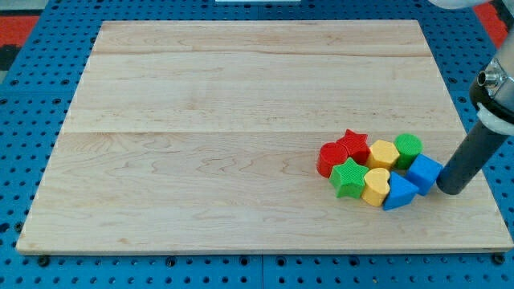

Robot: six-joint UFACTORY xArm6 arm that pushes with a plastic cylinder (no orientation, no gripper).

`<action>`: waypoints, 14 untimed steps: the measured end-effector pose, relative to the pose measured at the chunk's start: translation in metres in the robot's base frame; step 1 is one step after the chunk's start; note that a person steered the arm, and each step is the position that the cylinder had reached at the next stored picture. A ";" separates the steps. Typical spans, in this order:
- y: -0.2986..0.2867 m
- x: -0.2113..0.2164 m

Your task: Push the blue cube into the blue triangle

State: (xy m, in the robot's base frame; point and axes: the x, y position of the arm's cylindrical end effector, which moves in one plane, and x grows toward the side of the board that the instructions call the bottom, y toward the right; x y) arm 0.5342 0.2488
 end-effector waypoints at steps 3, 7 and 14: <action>-0.017 -0.025; -0.017 -0.087; 0.028 0.016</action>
State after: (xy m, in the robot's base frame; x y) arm 0.5506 0.2764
